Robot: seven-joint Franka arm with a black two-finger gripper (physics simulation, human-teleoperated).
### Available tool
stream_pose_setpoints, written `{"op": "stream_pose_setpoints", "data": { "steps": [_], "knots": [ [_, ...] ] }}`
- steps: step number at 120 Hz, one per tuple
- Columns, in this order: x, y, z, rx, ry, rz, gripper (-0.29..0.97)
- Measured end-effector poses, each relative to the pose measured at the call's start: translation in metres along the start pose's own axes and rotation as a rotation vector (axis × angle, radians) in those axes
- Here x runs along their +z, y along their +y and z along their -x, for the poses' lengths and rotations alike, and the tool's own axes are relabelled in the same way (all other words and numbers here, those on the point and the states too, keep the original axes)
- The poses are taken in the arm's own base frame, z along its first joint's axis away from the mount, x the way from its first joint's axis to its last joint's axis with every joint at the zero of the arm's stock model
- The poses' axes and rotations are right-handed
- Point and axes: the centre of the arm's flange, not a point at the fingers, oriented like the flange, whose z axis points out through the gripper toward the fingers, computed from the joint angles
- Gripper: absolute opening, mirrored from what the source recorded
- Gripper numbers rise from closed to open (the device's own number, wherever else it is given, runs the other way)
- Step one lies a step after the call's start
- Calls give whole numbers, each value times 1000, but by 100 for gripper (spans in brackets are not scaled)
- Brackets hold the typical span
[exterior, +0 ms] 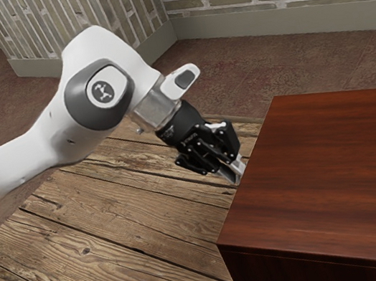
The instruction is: Pull the drawer handle with one arm to open the drawer
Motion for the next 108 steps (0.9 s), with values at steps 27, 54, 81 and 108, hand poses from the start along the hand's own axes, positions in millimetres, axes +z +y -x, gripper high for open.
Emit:
{"op": "stream_pose_setpoints", "data": {
  "steps": [27,54,81,108],
  "knots": [
    [6,-6,-5,1,-5,-2,3],
    [7,-5,-4,11,-2,-5,-4],
    [5,-10,-3,9,-1,-10,-7],
    [-1,-20,-3,-6,4,-15,-8]
  ]
}}
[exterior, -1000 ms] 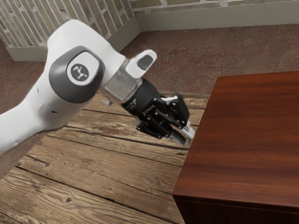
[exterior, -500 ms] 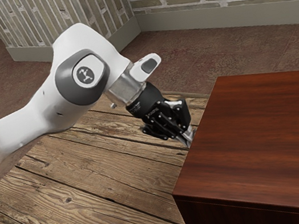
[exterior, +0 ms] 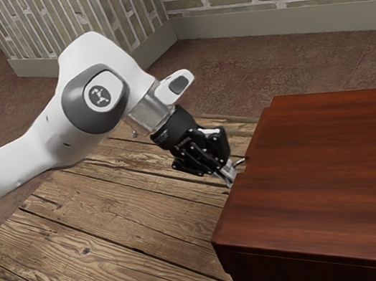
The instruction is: Pull the drawer handle with one arm to open the drawer
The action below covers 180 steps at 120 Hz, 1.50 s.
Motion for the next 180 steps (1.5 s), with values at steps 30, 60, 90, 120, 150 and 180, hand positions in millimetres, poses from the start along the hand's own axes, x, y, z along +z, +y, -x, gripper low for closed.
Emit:
{"op": "stream_pose_setpoints", "data": {
  "steps": [30,60,90,120,150,180],
  "knots": [
    [-3,-7,0,-11,2,-5,-8],
    [-26,-43,3,-73,32,-5,-8],
    [-38,-62,3,-103,50,-11,-9],
    [-36,-64,6,-104,42,-14,-8],
    [-36,-70,6,-110,43,-16,-8],
    [-32,-62,6,-90,39,-15,-9]
  ]
}}
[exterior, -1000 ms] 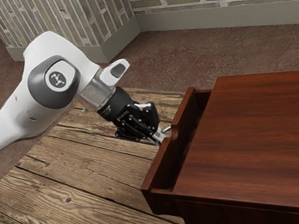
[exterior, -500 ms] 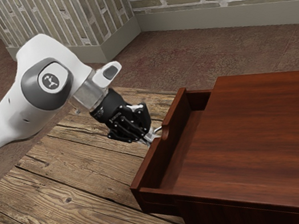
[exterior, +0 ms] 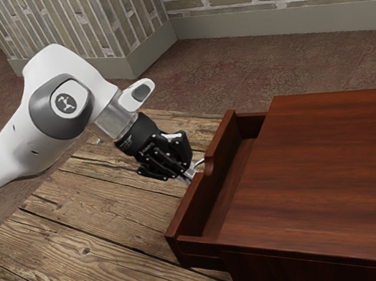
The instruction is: Pull the drawer handle with one arm to open the drawer
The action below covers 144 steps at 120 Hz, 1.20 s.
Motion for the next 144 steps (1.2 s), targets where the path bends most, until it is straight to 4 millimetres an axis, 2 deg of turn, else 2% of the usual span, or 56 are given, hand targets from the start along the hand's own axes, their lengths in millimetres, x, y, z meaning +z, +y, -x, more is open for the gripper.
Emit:
{"op": "stream_pose_setpoints", "data": {
  "steps": [37,108,114,119,126,132,135,138,144],
  "knots": [
    [-7,-6,-1,-2,6,1,-9],
    [-36,-31,1,-13,31,18,-10],
    [-47,-37,2,-19,45,27,-9],
    [-63,-50,3,-39,66,36,-9],
    [-97,-92,3,-108,120,48,-7],
    [-137,-138,10,-180,185,57,-4],
    [-157,-154,17,-202,216,55,0],
    [-172,-164,24,-212,238,51,6],
    [-190,-170,34,-212,253,49,17]
  ]
}}
